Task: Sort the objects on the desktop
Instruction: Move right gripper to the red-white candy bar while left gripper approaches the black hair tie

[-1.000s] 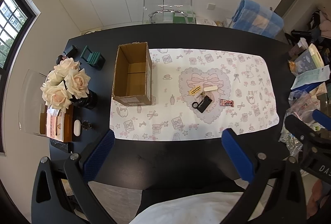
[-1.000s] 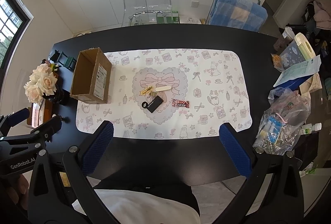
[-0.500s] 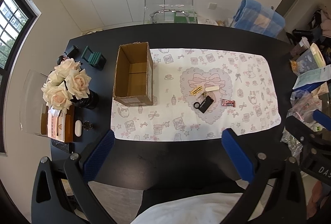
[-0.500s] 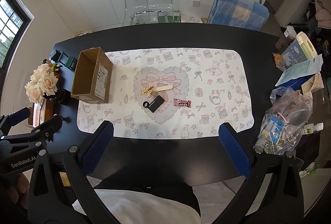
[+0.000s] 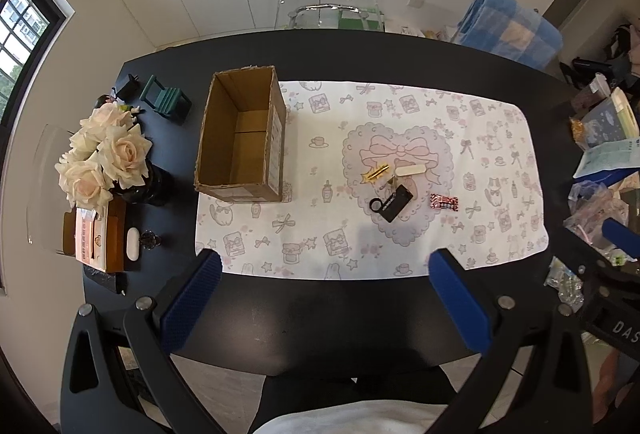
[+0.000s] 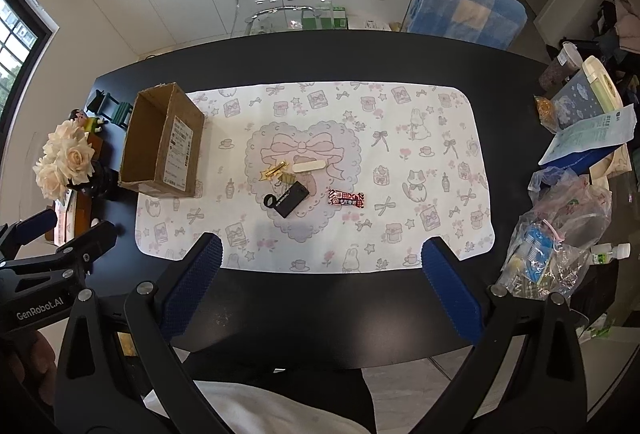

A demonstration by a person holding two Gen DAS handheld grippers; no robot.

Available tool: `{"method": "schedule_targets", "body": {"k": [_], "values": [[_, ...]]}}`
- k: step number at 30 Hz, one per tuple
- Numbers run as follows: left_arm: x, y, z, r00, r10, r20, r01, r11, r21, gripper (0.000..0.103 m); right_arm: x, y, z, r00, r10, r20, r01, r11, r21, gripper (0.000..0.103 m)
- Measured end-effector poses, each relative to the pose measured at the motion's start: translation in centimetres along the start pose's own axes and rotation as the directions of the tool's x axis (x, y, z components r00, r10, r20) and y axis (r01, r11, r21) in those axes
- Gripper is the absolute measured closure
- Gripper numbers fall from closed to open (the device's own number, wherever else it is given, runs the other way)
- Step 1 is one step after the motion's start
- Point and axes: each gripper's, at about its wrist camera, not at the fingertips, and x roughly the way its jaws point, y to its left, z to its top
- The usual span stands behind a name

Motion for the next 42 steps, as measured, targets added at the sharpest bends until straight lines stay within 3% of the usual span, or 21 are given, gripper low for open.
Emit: {"method": "schedule_targets", "body": {"k": [12, 29, 39, 42], "values": [[10.2, -3.1, -0.3, 0.996, -0.030, -0.080, 0.027, 0.999, -0.036, 0.000, 10.7, -2.3, 0.7, 0.997, 0.014, -0.072, -0.017, 0.999, -0.040, 0.002], [25.2, -5.7, -0.8, 0.990, -0.057, -0.128, 0.048, 0.996, -0.070, 0.000, 26.9, -5.0, 0.3, 0.985, 0.034, -0.167, -0.058, 0.988, -0.141, 0.002], [29.4, -5.8, -1.0, 0.989, -0.050, -0.138, 0.039, 0.996, -0.085, 0.000, 32.1, -5.2, 0.1, 0.981, 0.036, -0.190, -0.078, 0.973, -0.219, 0.003], [29.6, -5.7, -0.9, 0.989, -0.054, -0.141, 0.042, 0.995, -0.091, 0.000, 32.6, -5.0, 0.1, 0.979, 0.040, -0.200, -0.086, 0.970, -0.228, 0.010]]}}
